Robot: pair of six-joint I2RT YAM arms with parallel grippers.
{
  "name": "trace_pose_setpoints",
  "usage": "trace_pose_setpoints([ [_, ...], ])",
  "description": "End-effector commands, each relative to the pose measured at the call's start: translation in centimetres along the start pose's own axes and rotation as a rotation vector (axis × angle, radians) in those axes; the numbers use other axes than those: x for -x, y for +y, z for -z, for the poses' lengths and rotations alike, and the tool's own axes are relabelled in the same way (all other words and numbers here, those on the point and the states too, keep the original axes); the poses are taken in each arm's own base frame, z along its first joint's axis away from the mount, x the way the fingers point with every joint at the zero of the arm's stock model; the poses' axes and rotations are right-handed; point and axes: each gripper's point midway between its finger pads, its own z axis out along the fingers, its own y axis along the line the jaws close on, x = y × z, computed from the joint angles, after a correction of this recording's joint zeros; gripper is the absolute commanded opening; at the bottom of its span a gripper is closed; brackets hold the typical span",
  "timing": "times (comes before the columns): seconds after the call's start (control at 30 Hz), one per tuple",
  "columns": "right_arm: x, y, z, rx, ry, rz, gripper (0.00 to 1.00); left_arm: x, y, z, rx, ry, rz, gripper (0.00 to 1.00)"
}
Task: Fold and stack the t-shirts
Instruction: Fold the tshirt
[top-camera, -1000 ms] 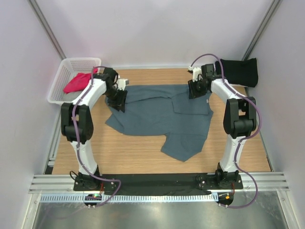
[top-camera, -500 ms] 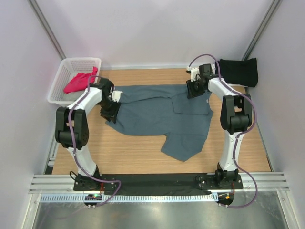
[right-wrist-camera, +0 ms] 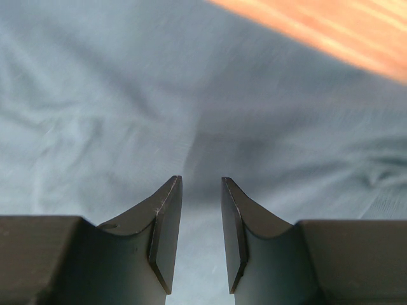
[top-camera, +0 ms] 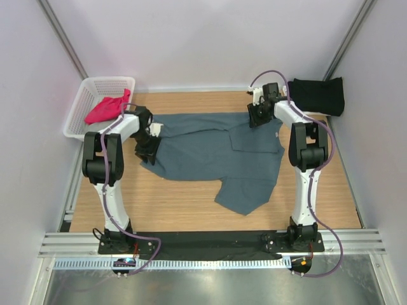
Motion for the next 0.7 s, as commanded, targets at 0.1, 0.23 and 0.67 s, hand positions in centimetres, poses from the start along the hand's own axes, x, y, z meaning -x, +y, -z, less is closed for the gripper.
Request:
trace_pose_setpoints([
  [0.1, 2.1, -3.1, -2.1, -0.095, -0.035, -0.028, 0.37, -2.1, 0.2, 0.7, 0.015, 0.041, -0.011, 0.39],
  [0.23, 2.2, -3.8, -3.1, -0.108, -0.032, -0.036, 0.37, -3.8, 0.1, 1.2, 0.031, 0.063, -0.004, 0.39],
  [0.67, 3.1, -4.3, -3.6, -0.116, -0.057, -0.045, 0.37, -6.9, -0.4, 2.4, 0.059, 0.077, 0.029, 0.39],
])
